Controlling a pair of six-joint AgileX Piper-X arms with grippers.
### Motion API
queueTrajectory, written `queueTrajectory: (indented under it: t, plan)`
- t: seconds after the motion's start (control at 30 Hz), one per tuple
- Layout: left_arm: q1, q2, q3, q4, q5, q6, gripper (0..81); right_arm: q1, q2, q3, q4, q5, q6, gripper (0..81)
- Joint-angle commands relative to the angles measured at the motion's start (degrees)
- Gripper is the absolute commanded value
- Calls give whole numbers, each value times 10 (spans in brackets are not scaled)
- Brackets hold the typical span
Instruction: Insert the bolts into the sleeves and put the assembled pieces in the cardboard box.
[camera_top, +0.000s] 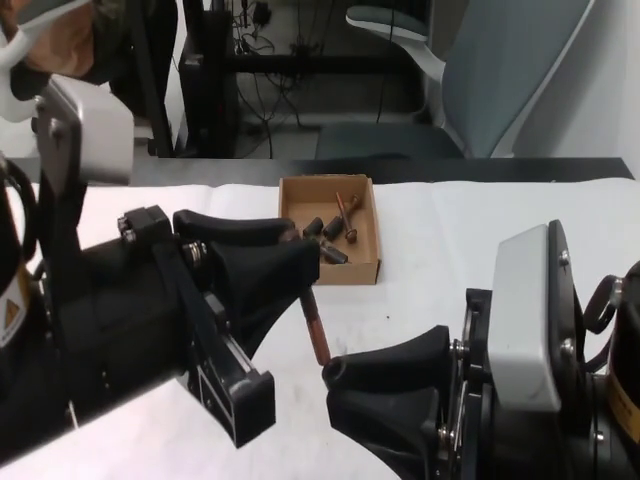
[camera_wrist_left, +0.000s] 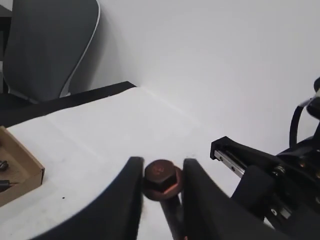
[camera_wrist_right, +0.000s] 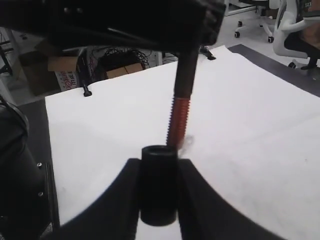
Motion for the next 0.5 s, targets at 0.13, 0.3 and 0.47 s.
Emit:
queueTrajectory:
  t: [0.13,0.3,0.47]
  plan:
    - [-2,-1,-3,-19,27,-15,17,0,-1,-9,-15,23,1,6]
    - [-2,-1,-3,-25,25,-15,17,0,-1,-9,-15,25,5,6]
    - [-2,-1,-3,-45,25,-15,17,0,-1,-9,-15,25,5,6]
